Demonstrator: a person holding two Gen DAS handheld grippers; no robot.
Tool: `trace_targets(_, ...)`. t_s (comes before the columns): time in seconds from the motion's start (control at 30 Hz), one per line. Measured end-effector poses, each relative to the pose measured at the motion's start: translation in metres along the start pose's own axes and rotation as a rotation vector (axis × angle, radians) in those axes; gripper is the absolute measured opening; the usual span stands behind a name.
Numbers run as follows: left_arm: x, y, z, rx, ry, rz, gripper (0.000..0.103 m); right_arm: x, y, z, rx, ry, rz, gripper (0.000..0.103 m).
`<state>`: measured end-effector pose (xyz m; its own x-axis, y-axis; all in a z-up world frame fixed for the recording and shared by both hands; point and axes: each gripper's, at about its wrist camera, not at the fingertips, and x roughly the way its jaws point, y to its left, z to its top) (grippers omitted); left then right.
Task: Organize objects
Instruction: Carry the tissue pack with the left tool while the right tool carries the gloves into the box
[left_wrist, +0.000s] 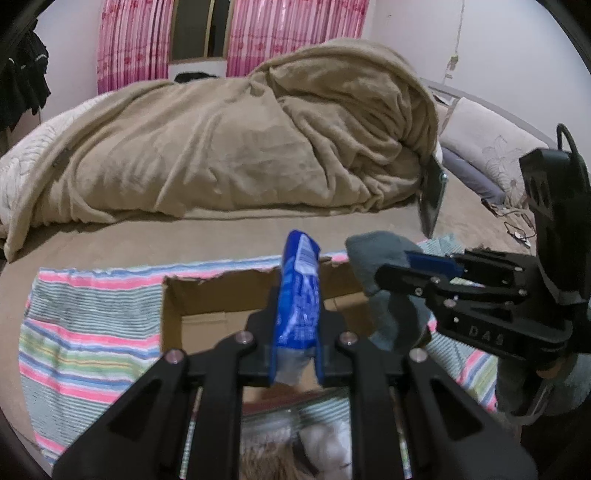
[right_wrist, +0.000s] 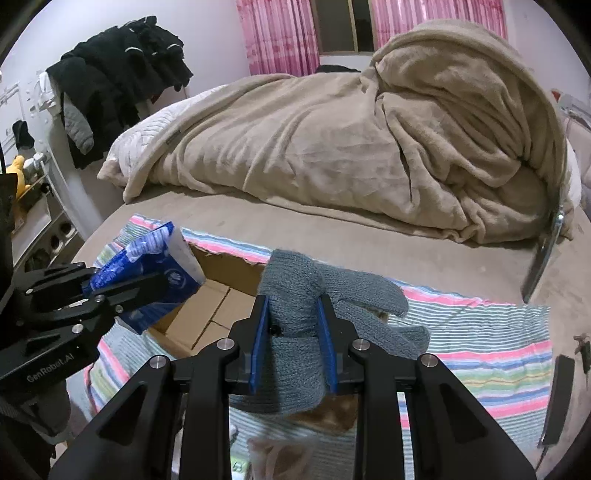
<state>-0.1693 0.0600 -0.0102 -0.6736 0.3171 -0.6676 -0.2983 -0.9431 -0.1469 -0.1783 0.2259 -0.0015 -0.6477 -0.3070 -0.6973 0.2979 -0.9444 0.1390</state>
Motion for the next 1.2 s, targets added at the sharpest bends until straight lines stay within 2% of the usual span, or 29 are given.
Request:
trace_targets(0.23, 0.041, 0.008, -0.008, -0.023, 0.064, -0.001, 0.014, 0.034, -0.011, -0.008, 0.035, 0.053, 0.014, 0.028)
trace_targets(0.4, 0.07, 0.014, -0.018, -0.046, 0.139, -0.012, 0.014, 0.054, -0.017, -0.015, 0.046, 0.089, 0.006, 0.028)
trace_targets(0.53, 0.088, 0.019, -0.027, -0.064, 0.203, -0.017, 0.017, 0.064, -0.017, -0.02, 0.053, 0.115, -0.002, 0.029)
trace_targets(0.63, 0.091, 0.021, -0.029, -0.084, 0.216, -0.019, 0.024, 0.065, -0.017, -0.021, 0.054, 0.118, -0.007, 0.03)
trace_targets(0.67, 0.09, 0.022, -0.029, -0.089, 0.219, -0.017, 0.027, 0.064, -0.017, -0.021, 0.057, 0.116, -0.007, 0.031)
trace_targets(0.77, 0.082, 0.026, -0.029, -0.116, 0.22, -0.013, 0.036, 0.056, -0.016, -0.021, 0.064, 0.105, -0.023, 0.044)
trace_targets(0.8, 0.079, 0.026, -0.028, -0.122, 0.215, -0.012, 0.042, 0.054, -0.015, -0.021, 0.068, 0.1, -0.024, 0.049)
trace_targets(0.87, 0.067, 0.029, -0.027, -0.133, 0.197, -0.007, 0.054, 0.046, -0.015, -0.021, 0.075, 0.089, -0.027, 0.052)
trace_targets(0.9, 0.06, 0.029, -0.027, -0.142, 0.187, -0.005, 0.065, 0.042, -0.014, -0.022, 0.078, 0.083, -0.031, 0.054)
trace_targets(0.93, 0.051, 0.031, -0.026, -0.157, 0.169, -0.005, 0.071, 0.038, -0.014, -0.022, 0.081, 0.079, -0.032, 0.055)
trace_targets(1.2, -0.005, 0.027, -0.025, -0.158, 0.097, 0.034, 0.074, -0.004, 0.0, -0.026, 0.082, 0.034, -0.038, 0.063)
